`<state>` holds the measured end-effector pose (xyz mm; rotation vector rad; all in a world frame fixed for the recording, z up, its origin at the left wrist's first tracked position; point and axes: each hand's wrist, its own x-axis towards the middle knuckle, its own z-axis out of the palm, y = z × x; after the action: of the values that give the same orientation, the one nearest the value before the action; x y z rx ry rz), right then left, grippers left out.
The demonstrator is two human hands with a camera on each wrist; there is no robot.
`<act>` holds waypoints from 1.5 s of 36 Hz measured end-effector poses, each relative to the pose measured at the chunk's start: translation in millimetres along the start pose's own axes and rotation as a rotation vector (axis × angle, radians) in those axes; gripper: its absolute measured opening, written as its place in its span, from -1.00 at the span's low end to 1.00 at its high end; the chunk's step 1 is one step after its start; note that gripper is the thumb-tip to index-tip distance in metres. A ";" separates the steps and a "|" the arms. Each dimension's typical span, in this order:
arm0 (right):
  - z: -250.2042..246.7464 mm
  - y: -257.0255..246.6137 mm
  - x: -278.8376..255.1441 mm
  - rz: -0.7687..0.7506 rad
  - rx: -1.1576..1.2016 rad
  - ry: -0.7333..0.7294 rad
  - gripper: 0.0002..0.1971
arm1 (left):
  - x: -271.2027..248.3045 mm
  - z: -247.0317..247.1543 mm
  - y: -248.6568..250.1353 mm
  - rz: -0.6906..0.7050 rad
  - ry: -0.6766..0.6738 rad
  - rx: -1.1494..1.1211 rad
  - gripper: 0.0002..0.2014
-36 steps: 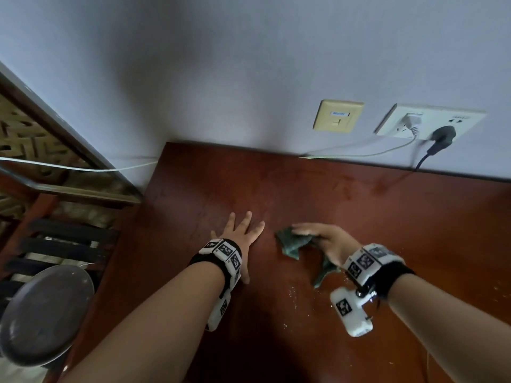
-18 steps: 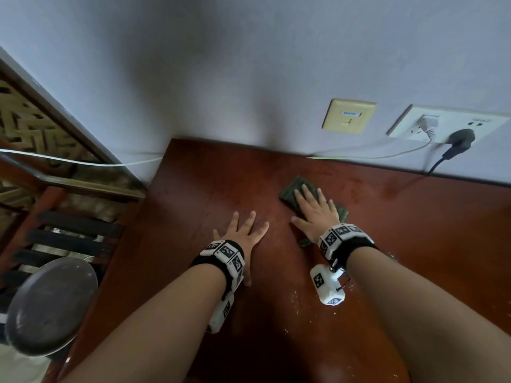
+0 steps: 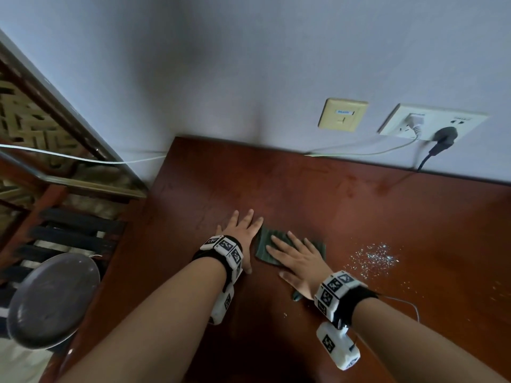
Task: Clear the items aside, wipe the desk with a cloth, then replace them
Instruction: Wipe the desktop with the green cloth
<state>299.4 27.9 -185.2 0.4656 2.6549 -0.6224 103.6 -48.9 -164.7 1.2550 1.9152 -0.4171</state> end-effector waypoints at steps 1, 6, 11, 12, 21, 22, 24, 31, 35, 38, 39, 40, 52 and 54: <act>2.1 -4.2 -5.1 -0.013 0.017 -0.003 -0.37 | -2.7 1.9 -0.4 0.002 0.008 -0.011 0.30; 6.0 -18.5 -27.4 -0.099 0.075 -0.079 -0.19 | -14.3 12.8 -7.8 0.002 0.064 -0.083 0.09; -14.6 -16.8 -33.3 -0.100 0.236 -0.201 -0.30 | -27.4 23.6 -9.6 -0.007 0.052 -0.073 0.10; -20.6 -15.8 -33.0 -0.045 0.322 -0.201 -0.36 | -29.9 26.2 -8.8 0.000 0.023 -0.062 0.15; -77.0 17.3 2.6 0.294 0.789 0.342 -0.46 | -33.0 34.6 -8.7 -0.005 -0.046 -0.039 0.37; -75.0 25.6 11.8 0.293 0.730 0.366 -0.43 | -32.7 34.6 -8.8 -0.008 -0.046 -0.040 0.37; -67.3 40.1 29.8 0.348 0.542 0.290 -0.35 | -32.5 35.2 -8.9 -0.014 -0.047 -0.043 0.38; -28.9 32.6 40.5 0.400 0.047 0.094 -0.26 | -32.7 35.1 -7.9 -0.017 -0.052 -0.056 0.39; -16.5 20.2 30.2 0.317 0.024 0.086 -0.25 | -30.9 35.0 -8.9 -0.017 -0.052 -0.062 0.40; -3.9 7.3 16.4 0.257 0.009 0.074 -0.25 | -31.7 35.9 -9.3 -0.020 -0.053 -0.061 0.39; 0.4 3.1 11.6 0.243 0.012 0.076 -0.25 | -32.0 36.3 -9.4 -0.020 -0.050 -0.059 0.39; 4.4 -1.1 7.2 0.233 0.017 0.076 -0.25 | -32.8 36.4 -9.3 -0.019 -0.048 -0.054 0.39; 44.0 -44.1 -38.8 0.124 0.077 0.075 -0.33 | -49.6 57.3 -9.2 -0.034 0.046 -0.099 0.15; 48.0 -52.1 -46.8 0.109 0.104 0.081 -0.36 | -54.0 61.3 -7.8 -0.034 0.074 -0.109 0.07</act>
<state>333.3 -50.0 -186.8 0.6735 2.6602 -0.7239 134.1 -125.1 -163.4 1.1827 1.9968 -0.2827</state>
